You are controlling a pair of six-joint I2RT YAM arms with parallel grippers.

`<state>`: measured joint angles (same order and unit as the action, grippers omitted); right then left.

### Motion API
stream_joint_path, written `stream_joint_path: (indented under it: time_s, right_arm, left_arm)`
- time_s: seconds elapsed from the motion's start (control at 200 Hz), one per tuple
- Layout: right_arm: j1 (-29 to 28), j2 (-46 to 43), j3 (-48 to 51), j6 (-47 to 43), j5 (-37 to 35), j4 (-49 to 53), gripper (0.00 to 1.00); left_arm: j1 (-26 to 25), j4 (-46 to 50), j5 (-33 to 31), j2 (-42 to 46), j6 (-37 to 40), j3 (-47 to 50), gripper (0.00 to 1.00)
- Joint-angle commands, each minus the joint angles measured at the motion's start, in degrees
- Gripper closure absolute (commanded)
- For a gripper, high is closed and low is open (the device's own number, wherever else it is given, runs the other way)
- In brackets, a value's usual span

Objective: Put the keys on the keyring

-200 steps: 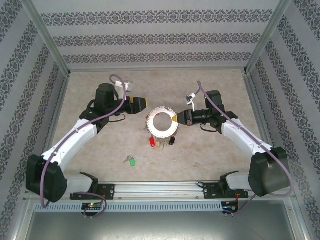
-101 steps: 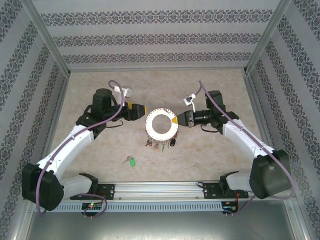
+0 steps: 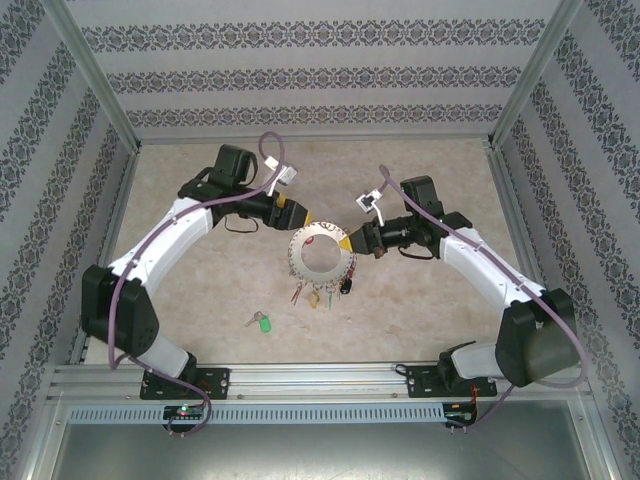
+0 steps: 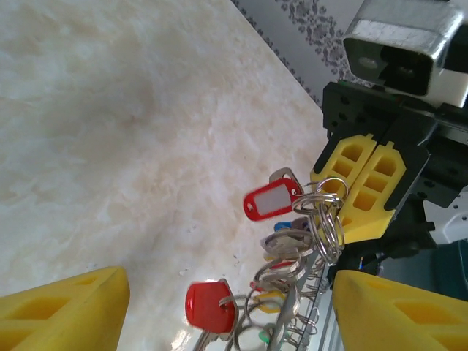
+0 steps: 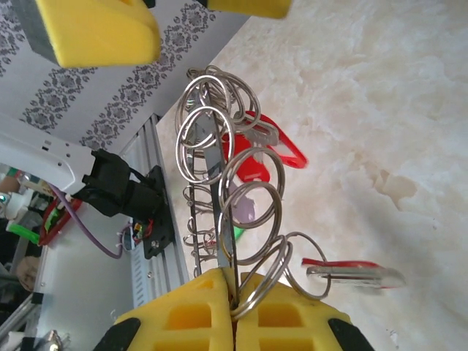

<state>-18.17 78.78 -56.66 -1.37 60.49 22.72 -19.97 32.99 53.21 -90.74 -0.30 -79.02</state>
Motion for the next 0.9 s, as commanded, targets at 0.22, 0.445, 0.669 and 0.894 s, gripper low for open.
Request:
stream_joint_path:
  time_s: [0.22,0.445,0.669,0.894]
  right_arm:
    - [-1.3,4.0,-7.7,-11.3,1.3,7.8,1.00]
    - [-1.4,4.8,-9.2,-12.2,1.0,8.5,1.00]
    - [-0.1,4.4,-9.3,-11.7,-0.3,9.2,0.92]
    - [2.2,1.4,-8.4,-8.9,-4.0,8.5,0.71]
  left_arm:
    - [-3.3,16.6,4.1,-6.4,12.9,-7.7,0.30]
    - [-4.9,20.0,4.6,-8.8,16.6,-9.9,0.51]
    - [-4.9,20.6,5.4,-8.8,17.3,-11.3,0.82]
    - [-4.6,12.5,4.5,-5.6,10.8,-9.5,1.00]
